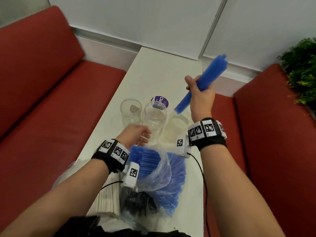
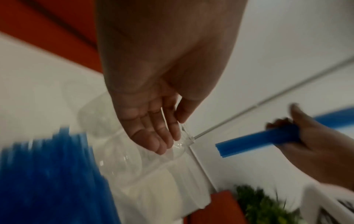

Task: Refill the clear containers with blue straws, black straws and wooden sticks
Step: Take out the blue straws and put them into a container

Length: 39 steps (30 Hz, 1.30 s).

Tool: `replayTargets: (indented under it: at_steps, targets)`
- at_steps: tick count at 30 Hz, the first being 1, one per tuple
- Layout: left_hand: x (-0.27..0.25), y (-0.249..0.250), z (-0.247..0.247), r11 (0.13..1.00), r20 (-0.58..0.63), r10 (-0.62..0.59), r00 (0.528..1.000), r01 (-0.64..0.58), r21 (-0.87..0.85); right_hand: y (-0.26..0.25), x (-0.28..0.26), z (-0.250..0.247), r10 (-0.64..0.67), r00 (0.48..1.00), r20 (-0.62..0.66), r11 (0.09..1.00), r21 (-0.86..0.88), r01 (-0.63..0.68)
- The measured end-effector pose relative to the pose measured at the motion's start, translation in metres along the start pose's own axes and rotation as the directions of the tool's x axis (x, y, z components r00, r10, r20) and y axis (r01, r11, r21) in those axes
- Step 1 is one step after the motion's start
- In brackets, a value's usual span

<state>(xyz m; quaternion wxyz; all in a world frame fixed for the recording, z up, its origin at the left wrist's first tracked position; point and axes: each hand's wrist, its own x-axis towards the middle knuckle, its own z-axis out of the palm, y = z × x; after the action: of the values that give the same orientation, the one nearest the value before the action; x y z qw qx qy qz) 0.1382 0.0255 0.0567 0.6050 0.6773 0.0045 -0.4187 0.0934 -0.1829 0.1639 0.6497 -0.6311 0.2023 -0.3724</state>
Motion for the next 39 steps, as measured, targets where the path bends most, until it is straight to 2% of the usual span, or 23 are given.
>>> replayTargets:
  at_steps: [1, 2, 4, 5, 7, 9, 11, 13, 18, 23, 30, 36, 39]
  targets:
    - [0.003, 0.001, -0.003, 0.987, -0.037, 0.079, 0.996, -0.073, 0.145, 0.013, 0.006, 0.001, 0.014, 1.0, -0.005, 1.0, -0.027, -0.014]
    - [0.005, 0.001, -0.007, 0.929, -0.045, 0.166, 0.985, -0.141, 0.342, 0.027, 0.01, 0.002, 0.037, 0.999, -0.009, 0.998, -0.055, -0.037]
    - [0.007, -0.001, -0.01, 0.676, 0.063, 0.288, 0.956, -0.25, 0.693, 0.059, 0.014, 0.003, 0.096, 0.995, -0.032, 0.99, -0.096, -0.099]
    - [0.007, -0.002, -0.01, 0.546, 0.154, 0.287, 0.945, -0.294, 0.785, 0.075, 0.014, 0.003, 0.125, 0.991, -0.048, 0.986, -0.109, -0.13]
    - [0.009, -0.008, -0.003, 0.338, 0.317, 0.21, 0.925, -0.373, 0.864, 0.105, 0.011, 0.0, 0.181, 0.98, -0.08, 0.973, -0.133, -0.19]
    - [0.011, -0.017, 0.007, 0.155, 0.397, 0.083, 0.914, -0.406, 0.901, 0.13, 0.006, -0.004, 0.238, 0.966, -0.102, 0.952, -0.174, -0.253]
    - [0.013, -0.026, 0.016, -0.006, 0.386, -0.023, 0.922, -0.386, 0.922, 0.147, 0.001, -0.009, 0.295, 0.949, -0.112, 0.927, -0.207, -0.313]
    - [0.014, -0.033, 0.023, -0.1, 0.363, -0.06, 0.93, -0.367, 0.925, 0.156, -0.004, -0.013, 0.321, 0.94, -0.115, 0.916, -0.214, -0.339]
    - [0.013, -0.033, 0.032, -0.166, 0.352, -0.018, 0.936, -0.35, 0.922, 0.15, -0.001, -0.018, 0.261, 0.959, -0.107, 0.925, -0.257, -0.281]
    - [0.007, -0.03, 0.033, -0.273, 0.334, 0.008, 0.943, -0.319, 0.908, 0.13, -0.001, -0.024, 0.236, 0.968, -0.081, 0.938, -0.242, -0.249]
    - [-0.009, -0.027, 0.027, -0.21, 0.29, -0.016, 0.957, -0.287, 0.935, 0.106, -0.015, -0.038, 0.173, 0.982, -0.08, 0.965, -0.185, -0.185]
    - [-0.024, -0.022, 0.023, -0.228, 0.247, -0.022, 0.969, -0.245, 0.942, 0.095, -0.03, -0.044, 0.167, 0.984, -0.057, 0.96, -0.218, -0.176]
    - [-0.031, -0.017, 0.021, -0.227, 0.243, -0.021, 0.97, -0.241, 0.944, 0.092, -0.035, -0.046, 0.223, 0.974, -0.039, 0.946, -0.231, -0.226]
